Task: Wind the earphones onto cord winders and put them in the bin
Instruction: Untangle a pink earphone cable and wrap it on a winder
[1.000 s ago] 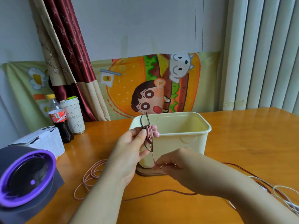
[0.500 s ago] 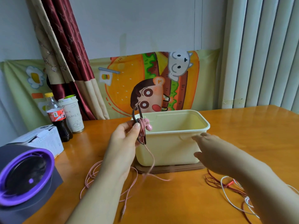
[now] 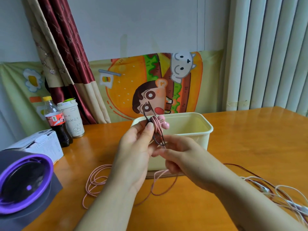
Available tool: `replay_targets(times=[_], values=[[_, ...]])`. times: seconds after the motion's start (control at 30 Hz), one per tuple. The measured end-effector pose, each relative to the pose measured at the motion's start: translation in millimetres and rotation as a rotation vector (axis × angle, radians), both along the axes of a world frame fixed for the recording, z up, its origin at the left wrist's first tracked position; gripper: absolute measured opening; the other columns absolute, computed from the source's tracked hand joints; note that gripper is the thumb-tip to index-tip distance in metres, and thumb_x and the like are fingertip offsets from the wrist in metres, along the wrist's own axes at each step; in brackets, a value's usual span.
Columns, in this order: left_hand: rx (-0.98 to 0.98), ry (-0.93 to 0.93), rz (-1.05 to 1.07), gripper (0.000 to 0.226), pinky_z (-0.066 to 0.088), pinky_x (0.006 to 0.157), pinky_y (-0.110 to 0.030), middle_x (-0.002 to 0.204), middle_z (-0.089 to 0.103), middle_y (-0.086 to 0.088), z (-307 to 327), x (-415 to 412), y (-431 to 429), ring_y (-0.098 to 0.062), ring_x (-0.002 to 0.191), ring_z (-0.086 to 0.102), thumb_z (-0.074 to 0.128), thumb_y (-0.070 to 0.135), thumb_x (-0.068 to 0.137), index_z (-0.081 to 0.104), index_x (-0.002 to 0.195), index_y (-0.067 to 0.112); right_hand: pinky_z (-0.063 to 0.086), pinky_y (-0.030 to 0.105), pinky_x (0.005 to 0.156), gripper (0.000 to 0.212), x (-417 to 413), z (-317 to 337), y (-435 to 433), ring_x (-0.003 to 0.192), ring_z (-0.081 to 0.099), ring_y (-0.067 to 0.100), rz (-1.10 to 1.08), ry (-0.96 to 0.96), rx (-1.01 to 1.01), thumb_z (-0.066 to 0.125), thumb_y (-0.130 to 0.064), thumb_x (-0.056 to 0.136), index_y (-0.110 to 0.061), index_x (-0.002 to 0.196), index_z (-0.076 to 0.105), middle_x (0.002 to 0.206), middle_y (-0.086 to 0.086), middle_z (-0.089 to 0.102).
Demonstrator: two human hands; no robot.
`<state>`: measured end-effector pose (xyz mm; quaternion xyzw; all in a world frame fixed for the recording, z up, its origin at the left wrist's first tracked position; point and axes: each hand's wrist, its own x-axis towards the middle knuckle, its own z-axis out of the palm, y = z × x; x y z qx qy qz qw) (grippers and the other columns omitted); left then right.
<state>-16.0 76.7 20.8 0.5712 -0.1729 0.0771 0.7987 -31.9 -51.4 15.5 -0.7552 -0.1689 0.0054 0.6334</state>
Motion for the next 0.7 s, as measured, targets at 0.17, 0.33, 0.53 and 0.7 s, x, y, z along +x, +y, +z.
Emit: replay_targets(times=[0.17, 0.33, 0.53, 0.7], values=[[-0.088, 0.010, 0.010, 0.026, 0.057, 0.085, -0.025, 0.092, 0.074, -0.005, -1, 4, 0, -0.013, 0.098, 0.069, 0.042, 0.011, 0.101, 0.067, 0.105, 0.007, 0.047, 0.025, 0.062, 0.033, 0, 3, -4, 0.066, 0.060, 0.014, -0.188, -0.257, -0.566, 0.044, -0.025, 0.100, -0.010, 0.090, 0.072, 0.078, -0.002, 0.069], [0.014, 0.029, 0.020, 0.026, 0.055, 0.076, -0.020, 0.093, 0.075, -0.004, -7, 6, 1, -0.010, 0.093, 0.070, 0.042, 0.011, 0.102, 0.068, 0.105, 0.008, 0.054, 0.037, 0.072, 0.029, -7, 5, -4, 0.075, 0.062, 0.017, -0.251, -0.366, -0.862, 0.041, -0.033, 0.100, -0.020, 0.096, 0.067, 0.083, -0.001, 0.067], [0.125, 0.056, 0.014, 0.028, 0.054, 0.086, -0.030, 0.102, 0.075, -0.002, -10, 7, 3, -0.013, 0.103, 0.068, 0.042, 0.015, 0.102, 0.071, 0.102, 0.017, 0.053, 0.030, 0.067, 0.028, -12, 21, -12, 0.070, 0.061, 0.014, -0.284, -0.302, -0.782, 0.044, -0.028, 0.099, -0.018, 0.096, 0.070, 0.081, -0.001, 0.068], [0.068, 0.135, -0.091, 0.029, 0.053, 0.079, -0.026, 0.101, 0.075, -0.001, -9, 8, 4, -0.008, 0.091, 0.068, 0.041, 0.015, 0.102, 0.068, 0.113, 0.011, 0.052, 0.039, 0.068, 0.028, -14, 24, -13, 0.070, 0.061, 0.018, -0.320, -0.315, -0.723, 0.045, -0.024, 0.096, -0.012, 0.087, 0.069, 0.076, 0.002, 0.067]])
